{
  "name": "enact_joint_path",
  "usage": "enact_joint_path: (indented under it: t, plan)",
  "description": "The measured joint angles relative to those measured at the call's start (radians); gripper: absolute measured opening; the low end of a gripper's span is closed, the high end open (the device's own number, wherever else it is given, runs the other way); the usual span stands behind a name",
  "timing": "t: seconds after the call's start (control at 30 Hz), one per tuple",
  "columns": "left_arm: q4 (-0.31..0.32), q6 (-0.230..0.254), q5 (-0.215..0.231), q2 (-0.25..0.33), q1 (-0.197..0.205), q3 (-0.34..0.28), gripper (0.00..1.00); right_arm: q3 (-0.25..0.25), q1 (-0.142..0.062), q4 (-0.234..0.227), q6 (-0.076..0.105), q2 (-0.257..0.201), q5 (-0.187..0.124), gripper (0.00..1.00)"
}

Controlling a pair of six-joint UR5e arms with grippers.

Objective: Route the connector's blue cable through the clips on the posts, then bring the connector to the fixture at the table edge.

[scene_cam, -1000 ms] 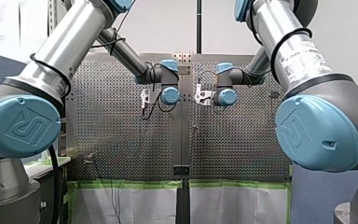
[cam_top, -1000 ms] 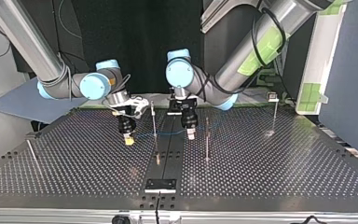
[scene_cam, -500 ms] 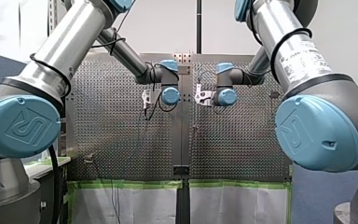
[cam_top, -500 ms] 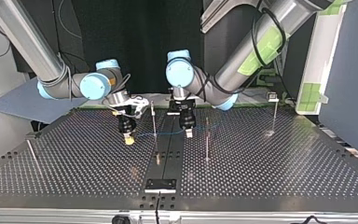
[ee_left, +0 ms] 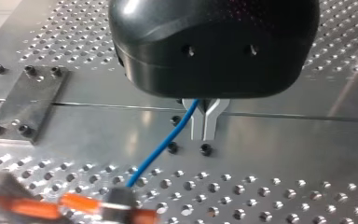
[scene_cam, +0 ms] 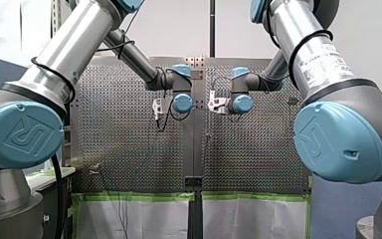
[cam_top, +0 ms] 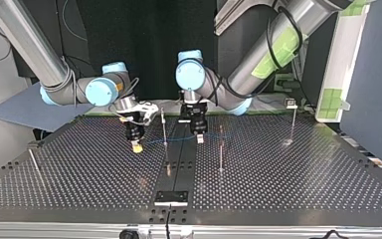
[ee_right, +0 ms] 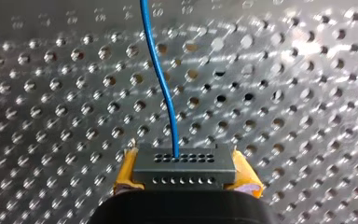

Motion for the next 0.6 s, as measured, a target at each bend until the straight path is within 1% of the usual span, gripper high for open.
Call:
enact_joint_path:
  t: [0.1,0.33,0.47,0.6]
  plan:
    - [0.01,-0.005,0.001,0.0,-0.001,-0.02,0.0,0.01,-0.002,0.006,-0.002,0.0,0.021,0.0]
    - [0.056,-0.004,0.012,0.0,-0.009,-0.078,0.0,0.034,-0.001,0.017,-0.019,0.0,0.072,0.0]
    - [0.079,0.002,0.014,-0.001,-0.017,-0.114,0.0,0.055,0.001,0.023,-0.03,-0.001,0.091,0.0]
    - [0.092,0.006,0.016,-0.001,-0.025,-0.146,0.0,0.084,0.002,0.023,-0.041,-0.002,0.101,0.0]
